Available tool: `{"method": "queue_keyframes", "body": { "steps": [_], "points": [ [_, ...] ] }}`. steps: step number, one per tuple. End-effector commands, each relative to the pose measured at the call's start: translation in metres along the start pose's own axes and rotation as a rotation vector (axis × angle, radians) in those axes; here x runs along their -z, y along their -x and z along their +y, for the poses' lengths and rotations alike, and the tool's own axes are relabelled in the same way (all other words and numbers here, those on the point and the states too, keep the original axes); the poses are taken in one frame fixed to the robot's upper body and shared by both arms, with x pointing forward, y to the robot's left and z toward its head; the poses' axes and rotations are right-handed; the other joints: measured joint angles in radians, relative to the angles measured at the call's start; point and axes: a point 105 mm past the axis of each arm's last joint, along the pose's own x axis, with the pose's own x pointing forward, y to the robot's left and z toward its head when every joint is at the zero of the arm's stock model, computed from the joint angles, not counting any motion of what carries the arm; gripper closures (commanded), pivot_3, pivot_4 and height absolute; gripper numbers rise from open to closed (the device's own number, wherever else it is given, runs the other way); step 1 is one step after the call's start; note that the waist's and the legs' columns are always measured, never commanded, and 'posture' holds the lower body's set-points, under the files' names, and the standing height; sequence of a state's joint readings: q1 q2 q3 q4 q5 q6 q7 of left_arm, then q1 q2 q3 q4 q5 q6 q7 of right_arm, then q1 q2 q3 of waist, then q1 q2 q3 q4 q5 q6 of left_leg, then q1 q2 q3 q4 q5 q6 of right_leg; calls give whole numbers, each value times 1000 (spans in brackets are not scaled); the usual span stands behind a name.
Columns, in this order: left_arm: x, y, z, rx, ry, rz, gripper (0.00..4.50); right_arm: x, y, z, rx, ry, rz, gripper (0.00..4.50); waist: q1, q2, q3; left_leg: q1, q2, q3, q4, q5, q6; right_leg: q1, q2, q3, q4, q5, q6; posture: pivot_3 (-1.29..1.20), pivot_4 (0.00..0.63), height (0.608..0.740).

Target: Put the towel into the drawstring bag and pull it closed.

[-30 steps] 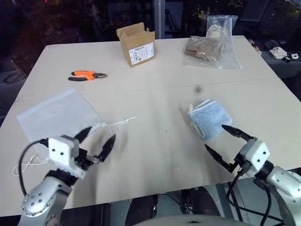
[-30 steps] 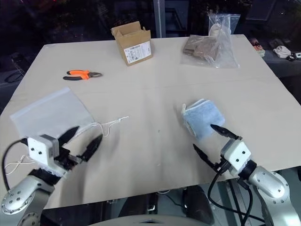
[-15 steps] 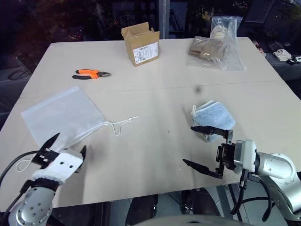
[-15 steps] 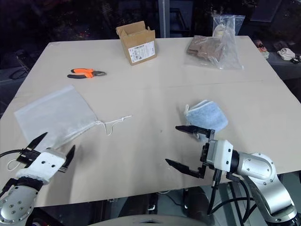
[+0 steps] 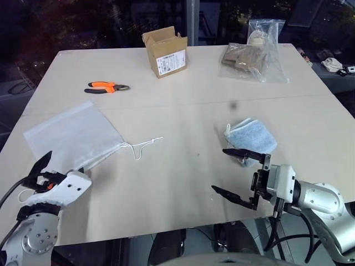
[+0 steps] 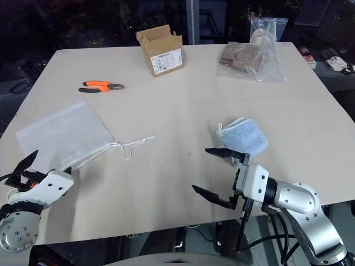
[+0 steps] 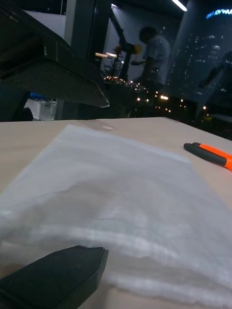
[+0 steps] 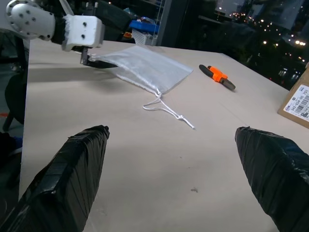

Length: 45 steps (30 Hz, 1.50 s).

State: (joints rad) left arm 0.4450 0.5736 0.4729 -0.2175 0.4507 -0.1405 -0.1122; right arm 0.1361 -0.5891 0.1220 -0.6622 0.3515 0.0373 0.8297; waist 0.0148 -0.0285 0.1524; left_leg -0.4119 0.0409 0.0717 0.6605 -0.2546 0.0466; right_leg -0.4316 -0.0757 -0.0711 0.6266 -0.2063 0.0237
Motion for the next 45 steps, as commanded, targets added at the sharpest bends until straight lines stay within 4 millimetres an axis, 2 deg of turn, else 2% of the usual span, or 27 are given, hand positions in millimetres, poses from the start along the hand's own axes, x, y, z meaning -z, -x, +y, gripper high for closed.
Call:
{"method": "queue_keyframes", "body": {
  "steps": [1, 4, 6, 8, 11, 15, 17, 19, 24, 27, 31, 35, 41, 44, 45],
  "points": [
    [1, -9, -2, 23, -16, 24, 266, -5, -3, -2, 24, 27, -14, 0, 0, 0, 0, 0, 0, 0, 0, 0, 0, 0, 2, 0, 0, 0, 0, 0, 150, 740],
    [-4, -22, -15, 86, 9, 18, 1200, -2, -6, -6, 53, 28, -2, 0, 0, 0, 0, 0, 0, 0, 3, 0, 0, 1, 3, 0, 1, 0, 1, 0, 150, 740],
    [-14, -31, -18, 111, 51, -13, 2210, -1, -7, -9, 79, 30, 15, 0, 1, 0, 0, 0, 0, 0, 4, 0, 0, 1, 3, 0, 1, 0, 1, 0, 150, 740],
    [-26, -40, -20, 152, 165, -36, 3108, 2, -8, -14, 107, 23, 42, 0, 2, 1, -1, -1, 1, 0, 6, 0, 0, 1, 3, 0, 2, 1, -2, 0, 150, 740],
    [-55, -54, -30, 317, 402, -53, 4367, 6, -2, -25, 117, -89, 69, 0, 3, 3, -1, -1, 1, -1, 8, 0, 0, 1, 2, -1, 3, 2, -2, 0, 150, 740],
    [-103, -64, -35, 544, 740, -73, 4459, 11, 16, -51, 278, -17, 122, 0, 4, 1, -3, -1, 0, -1, 10, 0, 0, 3, 3, 0, 5, 2, -2, 0, 150, 740],
    [-144, -71, -35, 719, 987, -83, 4459, 22, 35, -72, 467, 17, 273, 0, 0, 1, -3, 0, -1, -1, 10, 0, 0, 3, 5, 1, 8, 5, 2, 0, 150, 740],
    [-172, -68, -37, 887, 1157, -56, 4459, 37, 53, -86, 538, -87, 403, 0, 2, 0, -2, 0, -2, -2, 10, 1, 0, 2, 5, 2, 11, 3, 5, 0, 150, 740],
    [-199, -71, -44, 1069, 1433, 66, 4459, 50, 85, -115, 699, -229, 471, 0, -9, -1, -2, 4, -4, -1, 12, 1, 0, 5, 7, 5, 14, 2, 6, 0, 150, 740],
    [-209, -69, -49, 1105, 1433, 73, 4459, 66, 99, -129, 737, -322, 514, 0, -16, -2, -1, 8, -4, -1, 11, 1, 0, 8, 8, 6, 13, 2, 6, 0, 150, 740],
    [-214, -71, -57, 1101, 1450, 104, 4459, 97, 96, -134, 655, -498, 544, 0, -22, -2, -1, 13, -3, 0, 8, 1, 0, 11, 9, 8, 13, 2, 5, 0, 150, 740],
    [-213, -75, -62, 1073, 1462, 123, 4459, 112, 71, -134, 506, -630, 499, 0, -28, -3, 0, 14, -4, 1, 8, 1, 0, 11, 11, 13, 13, 2, 5, 0, 150, 740],
    [-213, -82, -66, 1042, 1471, 137, 4459, 140, 39, -127, 349, -632, 556, 0, -33, -4, -1, 14, -3, 1, 8, 1, 0, 11, 12, 15, 13, 4, 2, 0, 150, 740],
    [-214, -83, -67, 1033, 1466, 134, 4500, 154, 33, -121, 304, -510, 625, 797, -45, -8, -2, 16, -2, 2, 8, 1, 0, 12, 13, 16, 13, 4, 3, 0, 150, 740],
    [-214, -84, -68, 1031, 1464, 132, 4500, 155, 31, -118, 276, -489, 621, 1255, -49, -8, -2, 17, -2, 2, 8, 1, 0, 13, 13, 16, 13, 3, 4, 0, 150, 740]
  ]
}}
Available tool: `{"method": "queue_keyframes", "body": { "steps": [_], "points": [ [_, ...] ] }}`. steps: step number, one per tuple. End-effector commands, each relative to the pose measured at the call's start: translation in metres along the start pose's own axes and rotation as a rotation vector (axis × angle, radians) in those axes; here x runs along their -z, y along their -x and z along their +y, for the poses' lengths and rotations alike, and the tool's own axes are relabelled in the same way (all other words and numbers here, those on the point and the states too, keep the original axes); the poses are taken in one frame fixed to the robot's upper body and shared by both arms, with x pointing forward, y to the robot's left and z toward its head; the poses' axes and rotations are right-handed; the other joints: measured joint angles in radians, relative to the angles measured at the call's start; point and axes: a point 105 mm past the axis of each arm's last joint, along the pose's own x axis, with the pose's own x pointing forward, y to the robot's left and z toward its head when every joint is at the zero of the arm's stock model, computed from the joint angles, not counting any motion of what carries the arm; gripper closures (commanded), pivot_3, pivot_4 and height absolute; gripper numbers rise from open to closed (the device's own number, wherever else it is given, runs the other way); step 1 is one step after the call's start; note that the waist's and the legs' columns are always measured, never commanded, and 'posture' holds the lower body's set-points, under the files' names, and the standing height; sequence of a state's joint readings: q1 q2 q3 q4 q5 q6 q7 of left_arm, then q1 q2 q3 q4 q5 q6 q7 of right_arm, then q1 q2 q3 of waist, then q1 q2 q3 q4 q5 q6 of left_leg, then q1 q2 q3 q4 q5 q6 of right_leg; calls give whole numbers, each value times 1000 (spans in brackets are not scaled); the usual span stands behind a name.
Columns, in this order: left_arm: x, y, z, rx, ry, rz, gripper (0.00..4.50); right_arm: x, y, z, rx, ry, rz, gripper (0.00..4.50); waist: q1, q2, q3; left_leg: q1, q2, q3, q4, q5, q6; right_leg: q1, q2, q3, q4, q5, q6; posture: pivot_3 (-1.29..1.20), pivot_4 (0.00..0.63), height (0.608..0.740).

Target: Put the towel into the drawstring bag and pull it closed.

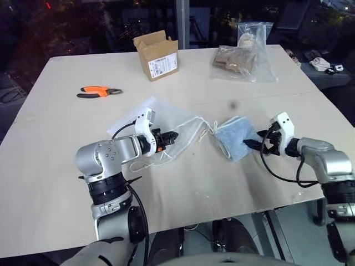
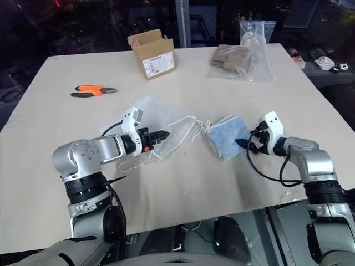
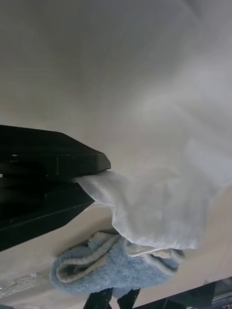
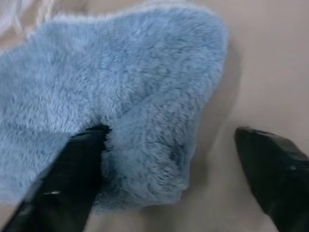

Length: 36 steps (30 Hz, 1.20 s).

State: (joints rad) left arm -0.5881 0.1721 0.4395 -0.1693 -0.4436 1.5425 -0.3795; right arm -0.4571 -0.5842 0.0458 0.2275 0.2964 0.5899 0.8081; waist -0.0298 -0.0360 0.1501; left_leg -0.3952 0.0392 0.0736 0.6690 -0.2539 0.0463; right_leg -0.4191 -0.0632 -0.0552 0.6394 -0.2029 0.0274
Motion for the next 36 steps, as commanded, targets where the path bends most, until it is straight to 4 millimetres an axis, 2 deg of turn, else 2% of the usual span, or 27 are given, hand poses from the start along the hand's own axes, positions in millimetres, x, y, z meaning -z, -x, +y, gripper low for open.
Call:
{"method": "queue_keyframes", "body": {
  "steps": [1, 4, 7, 8, 13, 15, 17, 21, 24, 28, 33, 34, 36],
  "points": [
    [-8, -3, -7, 16, -32, -40, 4500, 19, -18, 22, -95, 128, 41, 1704, -8, 0, 0, 2, 0, 0, 0, 0, 0, 1, 0, 0, 0, -1, 2, 0, 150, 740],
    [-8, -9, -8, 13, -35, -46, 4500, 12, -15, 32, -143, 155, -28, 2986, -8, 0, 0, 7, 1, -1, -1, 0, 0, 6, 0, 0, 0, -1, 2, 0, 150, 740],
    [-6, -15, -9, 22, -22, -47, 4500, -12, -3, 49, -211, 152, -165, 4333, -7, 0, 0, 7, 1, 0, -1, 0, 0, 6, 0, 1, 1, -1, 2, 0, 150, 740],
    [-5, -16, -10, 24, -21, -44, 4500, -22, 2, 56, -242, 153, -218, 4473, -6, 0, 0, 6, 1, 0, -2, 0, -1, 5, -1, 2, 1, -1, 1, 0, 150, 740],
    [-2, -22, -15, 57, -40, -16, 4500, -62, 25, 112, -446, 219, -410, 4473, 4, 6, 4, -3, 0, -2, -2, 0, -1, -2, -1, 2, 0, 1, -2, 0, 150, 740],
    [-3, -24, -23, 100, -50, -9, 4500, -72, 21, 128, -476, 252, -434, 4473, 13, 6, 4, -3, 0, -1, -2, 0, -1, -2, -1, 0, 0, 1, -2, 0, 150, 740],
    [-5, -22, -34, 157, -57, -13, 4500, -71, 8, 133, -464, 294, -406, 4473, 18, 6, 4, -3, 0, -2, -2, 0, -1, -2, -1, -1, -1, 1, -2, 0, 150, 740],
    [-8, -14, -49, 238, -105, -22, 4500, -63, -25, 129, -414, 349, -336, 4473, 19, 6, 4, -3, -1, -2, -1, 0, -1, -2, -2, -1, -1, 1, -2, 0, 150, 740],
    [-11, -7, -56, 271, -137, -48, 4500, -45, -50, 126, -405, 451, -219, 4473, 20, 6, 5, -4, -1, -2, -1, 0, -1, -2, -3, -1, -1, 1, -3, 0, 150, 740],
    [-18, 0, -63, 298, -142, -93, 4500, -25, -68, 112, -355, 517, -87, 4473, 18, 6, 5, -4, -1, -1, -1, 0, -2, -2, -3, -1, -2, 1, -2, 0, 150, 740],
    [-15, 9, -70, 318, -200, -101, 4500, -26, -77, 96, -281, 528, -42, 4473, 16, 6, 5, -3, -1, -2, -1, 1, -3, -1, -2, -1, -2, 1, -2, 0, 150, 740],
    [-10, 11, -70, 314, -218, -84, 4500, -30, -78, 94, -269, 488, -58, 4473, 15, 6, 5, -2, -1, -2, -2, 1, -2, -1, -2, -1, -2, 1, -2, 0, 150, 740],
    [-2, 12, -64, 282, -240, -49, 4500, -47, -79, 93, -254, 293, -140, 4473, 15, 6, 5, -2, -1, -2, -1, 0, -2, 0, -3, -1, -1, 1, -2, 0, 150, 740]
  ]
}}
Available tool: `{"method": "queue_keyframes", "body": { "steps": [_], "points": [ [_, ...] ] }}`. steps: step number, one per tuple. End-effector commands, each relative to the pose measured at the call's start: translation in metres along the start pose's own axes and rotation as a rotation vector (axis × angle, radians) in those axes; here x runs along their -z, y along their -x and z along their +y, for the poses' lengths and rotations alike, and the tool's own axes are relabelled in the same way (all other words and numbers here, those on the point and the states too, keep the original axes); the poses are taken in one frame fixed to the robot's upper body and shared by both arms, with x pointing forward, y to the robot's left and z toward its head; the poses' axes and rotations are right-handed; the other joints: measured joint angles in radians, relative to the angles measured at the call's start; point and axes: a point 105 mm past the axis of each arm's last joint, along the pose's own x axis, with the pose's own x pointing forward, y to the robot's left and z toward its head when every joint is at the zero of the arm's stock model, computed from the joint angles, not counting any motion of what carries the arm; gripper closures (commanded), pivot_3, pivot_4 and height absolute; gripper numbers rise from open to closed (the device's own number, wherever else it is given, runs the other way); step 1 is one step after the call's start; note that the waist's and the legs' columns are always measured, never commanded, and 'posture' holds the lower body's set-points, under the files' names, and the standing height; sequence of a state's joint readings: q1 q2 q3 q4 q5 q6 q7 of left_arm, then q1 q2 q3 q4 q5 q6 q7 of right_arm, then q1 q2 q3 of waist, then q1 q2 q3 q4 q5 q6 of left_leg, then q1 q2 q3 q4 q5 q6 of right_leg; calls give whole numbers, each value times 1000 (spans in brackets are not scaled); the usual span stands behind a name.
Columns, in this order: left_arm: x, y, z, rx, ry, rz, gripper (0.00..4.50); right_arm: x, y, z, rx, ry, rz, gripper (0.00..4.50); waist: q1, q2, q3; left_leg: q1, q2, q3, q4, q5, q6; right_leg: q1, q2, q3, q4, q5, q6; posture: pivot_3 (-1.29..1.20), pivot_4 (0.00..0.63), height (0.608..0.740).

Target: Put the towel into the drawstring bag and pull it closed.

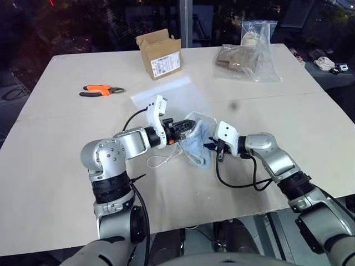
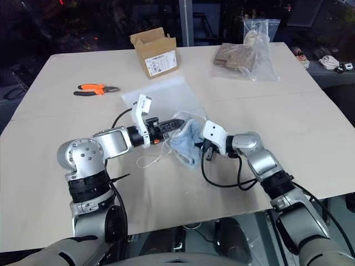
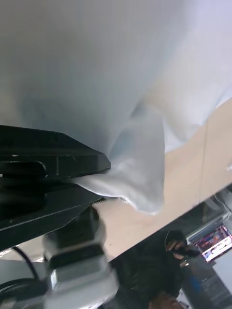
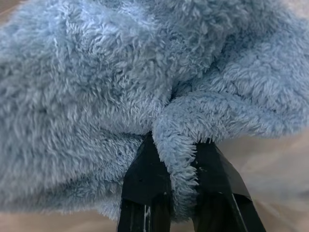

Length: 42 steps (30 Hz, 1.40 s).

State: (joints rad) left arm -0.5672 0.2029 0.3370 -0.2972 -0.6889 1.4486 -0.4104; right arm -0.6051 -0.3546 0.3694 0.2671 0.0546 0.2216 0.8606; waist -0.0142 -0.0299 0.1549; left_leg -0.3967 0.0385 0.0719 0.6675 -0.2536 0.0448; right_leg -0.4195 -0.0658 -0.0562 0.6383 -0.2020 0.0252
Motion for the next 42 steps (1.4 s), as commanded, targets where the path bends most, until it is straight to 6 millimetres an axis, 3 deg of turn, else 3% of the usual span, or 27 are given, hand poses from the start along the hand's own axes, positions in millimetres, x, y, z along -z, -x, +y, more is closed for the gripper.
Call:
{"method": "queue_keyframes", "body": {
  "steps": [1, 4, 8, 15, 16, 18, 20, 26, 31, 36, 41, 42],
  "points": [
    [12, 8, -3, -15, -65, 60, 4500, -6, 5, -21, 112, -305, -101, 4473, 0, 0, 0, 0, 0, 0, 0, 0, 0, 0, 0, 0, 0, 0, 0, 0, 150, 740],
    [24, 22, 13, -102, -96, 120, 4500, -25, 18, -32, 120, -566, -286, 4473, 0, 1, 1, 0, 1, -1, 0, 1, -1, 0, 0, 0, 2, 0, -1, 0, 150, 740],
    [29, 26, 15, -97, -116, 158, 4500, -30, 27, -34, 111, -699, -361, 4473, 6, 2, 2, -3, 0, -3, -1, 0, -1, -1, -3, 0, 1, -1, -3, 0, 150, 740],
    [15, -7, -10, 17, -52, 95, 4500, -40, -11, -10, 49, -696, -317, 4473, 2, 3, 2, -4, -2, -1, -1, 0, 0, -2, -4, -1, -2, 0, -1, 0, 150, 740],
    [12, -9, -11, 27, -41, 86, 4500, -37, -14, -10, 66, -694, -309, 3607, 2, 3, 2, -5, -2, -1, -1, 0, 0, -2, -3, -2, -2, 0, 0, 0, 150, 740],
    [10, -9, -10, 22, -35, 82, 4500, -29, -9, -14, 119, -669, -274, 2369, 0, 3, 2, -4, -1, -1, -1, 0, 0, -2, -1, -1, -2, 0, 0, 0, 150, 740],
    [9, -6, -5, 4, -29, 81, 4500, -30, 3, -12, 116, -642, -274, 1875, 1, 3, 2, -4, -1, -1, -2, 0, 0, -2, -1, -1, -2, 0, 0, 0, 150, 740],
    [6, -4, 3, -20, -10, 77, 4500, -32, 43, -9, 146, -617, -275, 1875, 2, 3, 2, -5, -1, -1, -2, 0, 0, -2, -1, -1, -3, 0, 0, 0, 150, 740],
    [6, -2, 3, -18, -12, 86, 4500, -34, 51, 7, 119, -534, -253, 1875, 2, 3, 2, -5, -1, -1, -3, 0, 1, -2, -1, -2, -4, -1, 1, 0, 150, 740],
    [7, -1, 3, -19, -16, 94, 4500, -45, 39, 32, 3, -419, -269, 1875, 0, 3, 2, -4, 0, -1, -3, 0, 1, -2, 1, -1, -4, -2, 4, 0, 150, 740],
    [8, 1, 2, -15, -26, 110, 4500, -27, -10, 29, 50, -196, -137, 1875, -1, 3, 3, -4, -1, -1, -3, 0, 1, -3, 1, -1, -4, -3, 4, 0, 150, 740],
    [9, 2, 2, -16, -31, 117, 4500, -26, -16, 25, 65, -187, -141, 2114, -1, 3, 3, -4, -1, -1, -3, 0, 1, -2, 1, -1, -4, -2, 4, 0, 150, 740]
  ]
}}
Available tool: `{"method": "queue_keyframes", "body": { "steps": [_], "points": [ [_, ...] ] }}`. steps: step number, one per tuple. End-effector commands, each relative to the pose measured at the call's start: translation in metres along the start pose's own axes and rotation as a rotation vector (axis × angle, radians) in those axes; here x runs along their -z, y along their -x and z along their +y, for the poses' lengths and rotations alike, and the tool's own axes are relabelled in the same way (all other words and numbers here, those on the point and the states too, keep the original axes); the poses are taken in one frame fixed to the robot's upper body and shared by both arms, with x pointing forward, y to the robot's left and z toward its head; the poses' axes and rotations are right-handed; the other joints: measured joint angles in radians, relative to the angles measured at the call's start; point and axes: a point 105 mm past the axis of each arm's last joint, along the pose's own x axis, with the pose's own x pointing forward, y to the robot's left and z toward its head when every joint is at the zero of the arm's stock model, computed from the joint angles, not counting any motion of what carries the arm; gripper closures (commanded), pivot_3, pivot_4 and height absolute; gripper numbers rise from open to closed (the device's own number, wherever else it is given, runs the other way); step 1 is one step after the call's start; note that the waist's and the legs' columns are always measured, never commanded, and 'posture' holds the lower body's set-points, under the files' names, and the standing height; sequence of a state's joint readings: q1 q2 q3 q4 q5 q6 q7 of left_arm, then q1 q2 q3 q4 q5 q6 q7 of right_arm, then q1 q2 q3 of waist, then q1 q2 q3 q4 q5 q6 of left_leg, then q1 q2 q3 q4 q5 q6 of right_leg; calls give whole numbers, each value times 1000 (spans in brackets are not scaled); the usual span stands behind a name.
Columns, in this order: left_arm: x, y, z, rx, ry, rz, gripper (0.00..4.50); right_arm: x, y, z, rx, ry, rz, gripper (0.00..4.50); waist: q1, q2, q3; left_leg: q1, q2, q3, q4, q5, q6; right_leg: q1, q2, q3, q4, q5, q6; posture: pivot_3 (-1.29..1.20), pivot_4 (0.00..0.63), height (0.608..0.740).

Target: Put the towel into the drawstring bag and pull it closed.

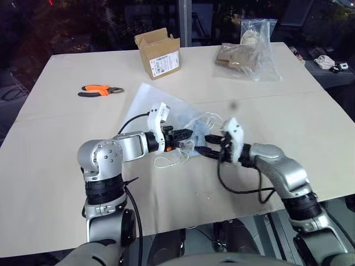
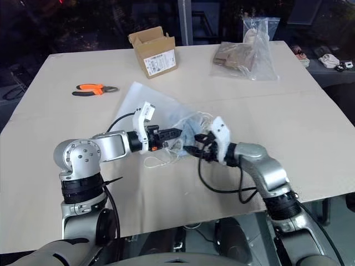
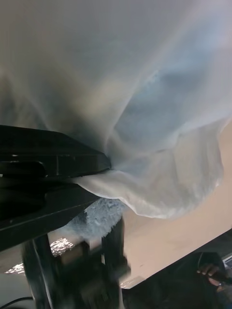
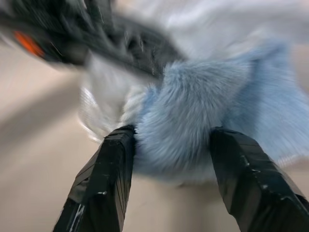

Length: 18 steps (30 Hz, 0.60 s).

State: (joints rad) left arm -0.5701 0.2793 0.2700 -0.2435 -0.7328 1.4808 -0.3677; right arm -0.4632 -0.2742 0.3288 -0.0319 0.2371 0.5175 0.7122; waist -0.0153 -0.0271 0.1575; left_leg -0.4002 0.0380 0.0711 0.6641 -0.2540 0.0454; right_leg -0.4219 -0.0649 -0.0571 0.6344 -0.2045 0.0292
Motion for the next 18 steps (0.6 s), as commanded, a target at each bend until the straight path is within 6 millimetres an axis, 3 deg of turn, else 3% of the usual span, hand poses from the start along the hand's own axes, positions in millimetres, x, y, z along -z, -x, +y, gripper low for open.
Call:
{"method": "queue_keyframes", "body": {
  "steps": [1, 4, 6, 12, 18],
  "points": [
    [-2, 4, -8, 27, -40, 8, 4500, -2, -19, -8, 32, 91, -25, 2413, 1, 0, 0, 0, 0, 0, 0, 0, 0, 0, 0, 0, 0, 0, 0, 0, 150, 740],
    [3, 8, -11, 42, -52, 36, 4500, -11, -30, -17, 69, 133, -83, 3435, 1, 0, 0, 0, 0, 0, 0, 1, -1, 0, 0, 0, 0, 2, -3, 0, 150, 740],
    [6, 11, -12, 47, -60, 49, 4500, -14, -33, -19, 73, 167, -109, 4472, 1, 0, 0, 0, 0, 0, 0, 2, -3, 0, -1, 1, 0, 2, -3, 0, 150, 740],
    [3, 25, -8, 33, -72, 61, 4500, -43, -40, -10, 21, 309, -234, 4472, 0, 0, 2, -1, 0, 0, 0, 3, -5, 0, -1, 0, -2, 2, -4, 0, 150, 740],
    [-5, 26, -9, 79, -26, 54, 4500, -54, -78, 21, -145, 292, -323, 4472, -8, -1, 3, 0, 1, 0, -1, 3, -6, 0, 0, 0, -1, 2, -4, 0, 150, 740]
  ]
}}
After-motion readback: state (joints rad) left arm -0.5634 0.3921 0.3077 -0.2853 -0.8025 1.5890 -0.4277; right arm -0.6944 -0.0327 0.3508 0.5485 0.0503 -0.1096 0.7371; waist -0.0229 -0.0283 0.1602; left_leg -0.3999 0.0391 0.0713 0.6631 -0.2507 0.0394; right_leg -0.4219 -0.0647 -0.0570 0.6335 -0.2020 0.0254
